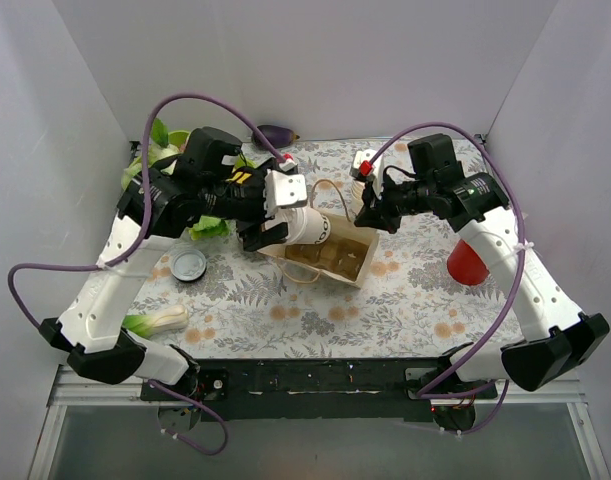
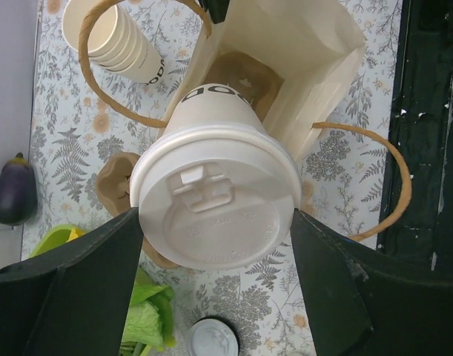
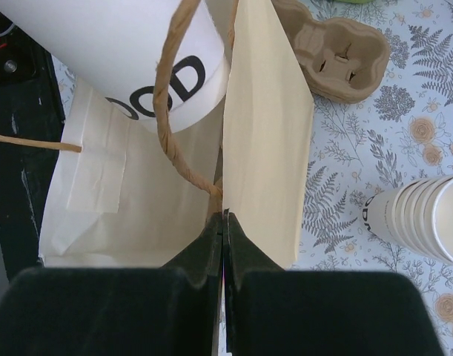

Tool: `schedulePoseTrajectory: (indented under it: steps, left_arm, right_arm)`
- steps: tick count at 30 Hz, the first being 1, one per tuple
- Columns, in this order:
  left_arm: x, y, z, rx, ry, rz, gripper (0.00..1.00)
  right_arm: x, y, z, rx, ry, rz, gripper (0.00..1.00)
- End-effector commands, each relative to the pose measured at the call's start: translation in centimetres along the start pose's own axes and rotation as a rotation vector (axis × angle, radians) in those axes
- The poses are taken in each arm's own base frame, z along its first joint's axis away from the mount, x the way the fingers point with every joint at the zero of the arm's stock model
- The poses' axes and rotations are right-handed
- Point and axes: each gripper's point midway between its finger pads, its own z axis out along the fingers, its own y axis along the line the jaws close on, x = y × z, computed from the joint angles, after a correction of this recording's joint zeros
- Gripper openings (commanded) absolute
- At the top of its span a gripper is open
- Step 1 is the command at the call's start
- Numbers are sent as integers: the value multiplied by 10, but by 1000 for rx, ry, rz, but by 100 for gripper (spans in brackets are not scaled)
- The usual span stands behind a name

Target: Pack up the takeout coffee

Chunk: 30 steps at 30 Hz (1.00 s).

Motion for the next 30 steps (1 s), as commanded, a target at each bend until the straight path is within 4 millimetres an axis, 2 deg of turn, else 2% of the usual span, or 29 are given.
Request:
schedulePoseTrajectory:
  steps: [1, 7, 11, 12, 16, 24, 30]
  left_arm:
    - [-1, 2, 6, -12, 21, 100, 0]
    - [13, -8, 34, 23, 84, 190, 0]
    - [15, -10, 43, -14, 72, 257, 0]
    - [15, -7, 44, -38, 67, 273, 0]
    - [26, -22, 61, 4, 107, 292, 0]
    - [26, -32, 86, 38, 136, 307, 0]
    - [53, -43, 95, 66, 202, 372, 0]
  right_arm:
    - [-19, 9, -15, -4, -63, -72, 1]
    - [-27, 6, -16, 6, -83, -105, 1]
    - [-25, 5, -15, 17, -88, -89, 1]
    - [-24, 7, -15, 16, -89, -91, 1]
    - [-24, 12, -22, 63, -110, -135, 1]
    - [-22, 21, -23, 89, -145, -207, 1]
    - [-15, 29, -18, 80, -140, -242, 1]
